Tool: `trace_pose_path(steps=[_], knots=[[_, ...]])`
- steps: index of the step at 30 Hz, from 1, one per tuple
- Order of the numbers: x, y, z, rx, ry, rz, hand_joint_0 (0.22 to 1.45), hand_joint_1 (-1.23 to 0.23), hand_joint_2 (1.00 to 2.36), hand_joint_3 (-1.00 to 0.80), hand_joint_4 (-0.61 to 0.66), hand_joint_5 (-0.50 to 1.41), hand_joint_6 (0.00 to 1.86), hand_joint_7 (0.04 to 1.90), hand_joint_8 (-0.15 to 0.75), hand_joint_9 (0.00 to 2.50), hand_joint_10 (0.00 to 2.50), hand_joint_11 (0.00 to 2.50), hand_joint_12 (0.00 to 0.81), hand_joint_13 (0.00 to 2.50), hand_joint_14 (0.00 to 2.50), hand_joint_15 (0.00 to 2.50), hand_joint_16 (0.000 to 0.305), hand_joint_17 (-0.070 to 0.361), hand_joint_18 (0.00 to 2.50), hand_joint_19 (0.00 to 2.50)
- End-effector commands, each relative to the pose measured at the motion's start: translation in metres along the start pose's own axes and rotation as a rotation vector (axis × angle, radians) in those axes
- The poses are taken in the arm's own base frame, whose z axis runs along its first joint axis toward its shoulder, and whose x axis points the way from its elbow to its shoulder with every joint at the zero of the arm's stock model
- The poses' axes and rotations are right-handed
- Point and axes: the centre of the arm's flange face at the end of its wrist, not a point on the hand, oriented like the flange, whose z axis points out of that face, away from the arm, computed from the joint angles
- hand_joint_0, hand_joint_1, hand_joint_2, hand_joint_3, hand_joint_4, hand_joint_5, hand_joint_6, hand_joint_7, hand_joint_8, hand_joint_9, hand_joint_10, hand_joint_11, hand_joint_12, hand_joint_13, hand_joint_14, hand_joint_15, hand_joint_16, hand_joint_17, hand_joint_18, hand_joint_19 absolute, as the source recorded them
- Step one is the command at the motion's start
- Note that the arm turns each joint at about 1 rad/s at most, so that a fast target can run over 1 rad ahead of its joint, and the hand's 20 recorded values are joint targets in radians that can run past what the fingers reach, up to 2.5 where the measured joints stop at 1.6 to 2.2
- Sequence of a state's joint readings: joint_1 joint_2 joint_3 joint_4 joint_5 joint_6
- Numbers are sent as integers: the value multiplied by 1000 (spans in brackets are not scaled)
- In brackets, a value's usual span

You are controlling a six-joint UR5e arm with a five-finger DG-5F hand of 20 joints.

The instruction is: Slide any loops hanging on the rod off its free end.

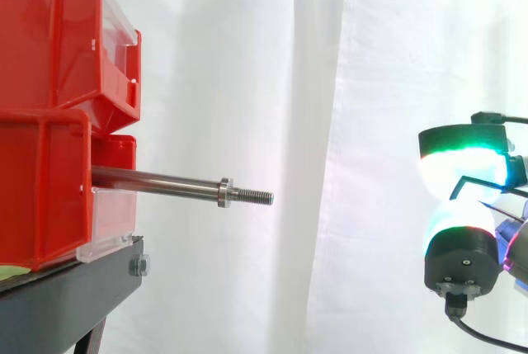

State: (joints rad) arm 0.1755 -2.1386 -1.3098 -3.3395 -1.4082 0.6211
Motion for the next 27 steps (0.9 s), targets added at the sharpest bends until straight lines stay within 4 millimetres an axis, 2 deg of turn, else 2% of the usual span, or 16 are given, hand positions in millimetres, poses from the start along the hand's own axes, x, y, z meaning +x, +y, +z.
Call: trace_pose_path(steps=[1, 11, 18, 27], knots=[[0, 0, 0, 0, 0, -4, 594, -667, 1022, -226, -15, -178, 926, 1111, 326, 1227, 21, 634, 302, 1109, 14, 319, 47, 105, 1068, 456], [0, 0, 0, 1, -1, -4, 580, -670, 1024, -136, -101, -159, 923, 1125, 308, 1254, 20, 621, 306, 1116, 13, 335, 47, 105, 1066, 464], [2, 6, -4, -8, 4, -4, 580, -724, 1014, 41, -151, -121, 930, 1125, 341, 1314, 17, 593, 349, 1172, 10, 294, 57, 128, 1173, 392], [5, 18, -17, -20, 2, -59, 593, -745, 1021, -7, -153, -134, 932, 1125, 330, 1292, 21, 612, 334, 1159, 11, 306, 53, 120, 1144, 412]])
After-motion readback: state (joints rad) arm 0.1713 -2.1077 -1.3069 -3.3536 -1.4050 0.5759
